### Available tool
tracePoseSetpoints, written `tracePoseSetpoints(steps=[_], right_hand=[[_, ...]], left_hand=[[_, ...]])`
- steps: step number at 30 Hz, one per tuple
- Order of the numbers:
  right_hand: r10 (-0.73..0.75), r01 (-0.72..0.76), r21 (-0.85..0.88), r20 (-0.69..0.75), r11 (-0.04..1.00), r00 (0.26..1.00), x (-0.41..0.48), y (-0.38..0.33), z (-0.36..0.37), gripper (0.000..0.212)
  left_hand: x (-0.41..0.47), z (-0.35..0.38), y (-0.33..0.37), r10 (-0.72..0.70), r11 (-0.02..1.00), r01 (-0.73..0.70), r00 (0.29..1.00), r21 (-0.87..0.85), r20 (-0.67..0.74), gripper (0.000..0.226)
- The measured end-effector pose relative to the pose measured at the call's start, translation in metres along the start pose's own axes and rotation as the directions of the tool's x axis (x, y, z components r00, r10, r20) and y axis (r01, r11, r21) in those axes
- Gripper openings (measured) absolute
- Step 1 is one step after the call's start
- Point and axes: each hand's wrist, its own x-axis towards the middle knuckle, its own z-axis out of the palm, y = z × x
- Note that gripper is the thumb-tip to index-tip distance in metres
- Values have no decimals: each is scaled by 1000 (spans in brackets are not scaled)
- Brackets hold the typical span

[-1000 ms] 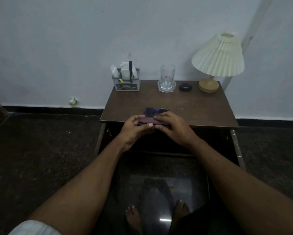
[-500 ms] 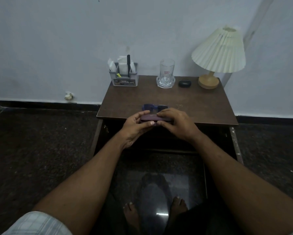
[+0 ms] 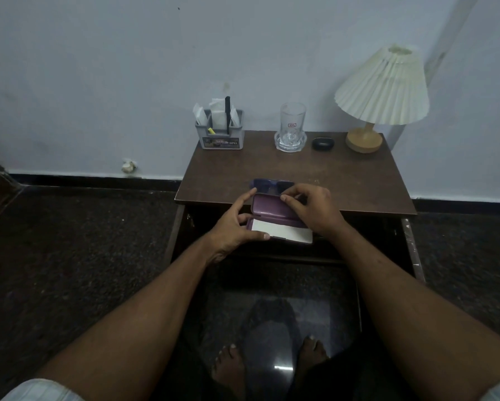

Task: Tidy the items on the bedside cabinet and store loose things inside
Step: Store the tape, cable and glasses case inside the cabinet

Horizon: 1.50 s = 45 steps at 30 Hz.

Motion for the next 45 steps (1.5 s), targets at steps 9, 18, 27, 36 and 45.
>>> tracePoseSetpoints(steps=[9, 18, 27, 36, 45], right_hand=[[43, -42, -21, 82, 999, 996, -9, -2, 6, 12], [-15, 4, -71, -149, 997, 989, 25, -4, 11, 16], [77, -53, -310, 64, 949, 995, 72, 2, 22, 43], [107, -69, -389, 77, 919, 991, 80, 8, 31, 15], [-5, -14, -312, -60, 950, 998, 73, -4, 5, 15]], left_hand=[[-11, 7, -12, -28, 999, 29, 999, -29, 16, 113], [0, 0, -15, -17, 998, 16, 1000, -60, -15, 106], [9, -10, -22, 17, 994, -23, 999, -107, -50, 103], [16, -4, -27, 9, 992, -9, 1000, -123, 1, 110], [18, -1, -24, 16, 994, -18, 1000, -108, -23, 110]])
